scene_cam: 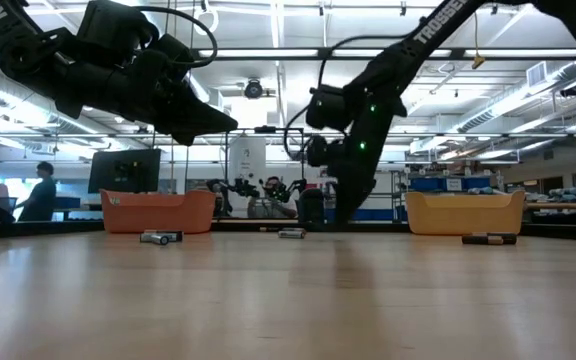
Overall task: Sort batteries
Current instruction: Put the small copper and black battery into the orange bin
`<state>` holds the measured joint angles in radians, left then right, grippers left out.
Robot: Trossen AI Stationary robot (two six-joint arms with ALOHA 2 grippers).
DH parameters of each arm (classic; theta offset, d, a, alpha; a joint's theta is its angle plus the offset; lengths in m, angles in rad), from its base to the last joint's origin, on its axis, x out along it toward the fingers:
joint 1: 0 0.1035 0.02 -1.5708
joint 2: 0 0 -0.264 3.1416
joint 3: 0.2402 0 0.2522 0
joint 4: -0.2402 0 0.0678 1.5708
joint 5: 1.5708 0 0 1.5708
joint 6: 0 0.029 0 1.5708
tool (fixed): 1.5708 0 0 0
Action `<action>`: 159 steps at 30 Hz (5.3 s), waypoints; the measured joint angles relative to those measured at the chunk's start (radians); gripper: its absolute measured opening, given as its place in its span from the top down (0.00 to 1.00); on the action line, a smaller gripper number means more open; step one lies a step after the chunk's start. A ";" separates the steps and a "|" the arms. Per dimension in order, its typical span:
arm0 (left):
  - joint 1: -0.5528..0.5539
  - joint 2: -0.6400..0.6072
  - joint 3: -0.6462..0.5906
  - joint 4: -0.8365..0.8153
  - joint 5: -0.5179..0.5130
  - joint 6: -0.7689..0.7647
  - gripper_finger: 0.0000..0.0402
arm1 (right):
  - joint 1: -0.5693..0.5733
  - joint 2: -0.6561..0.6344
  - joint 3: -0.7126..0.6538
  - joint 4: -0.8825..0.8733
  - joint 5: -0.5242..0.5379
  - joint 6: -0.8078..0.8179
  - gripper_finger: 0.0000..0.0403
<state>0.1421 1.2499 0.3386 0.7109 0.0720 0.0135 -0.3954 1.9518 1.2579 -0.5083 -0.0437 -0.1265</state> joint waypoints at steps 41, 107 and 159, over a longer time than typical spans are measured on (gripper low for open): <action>-0.022 0.000 0.000 0.291 -0.053 -0.070 0.60 | 0.356 -0.343 0.008 0.356 0.174 -0.093 0.91; -0.400 0.342 0.387 -0.776 0.053 -0.313 0.47 | 0.415 -0.351 -0.390 0.486 0.225 0.175 0.94; -0.523 0.671 0.959 -1.465 -0.086 -0.418 0.47 | 0.580 -0.351 -0.390 0.536 0.346 0.254 0.94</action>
<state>-0.3805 1.9205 1.2972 -0.7544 -0.0140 -0.4042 0.1847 1.6009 0.8677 0.0277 0.3023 0.1280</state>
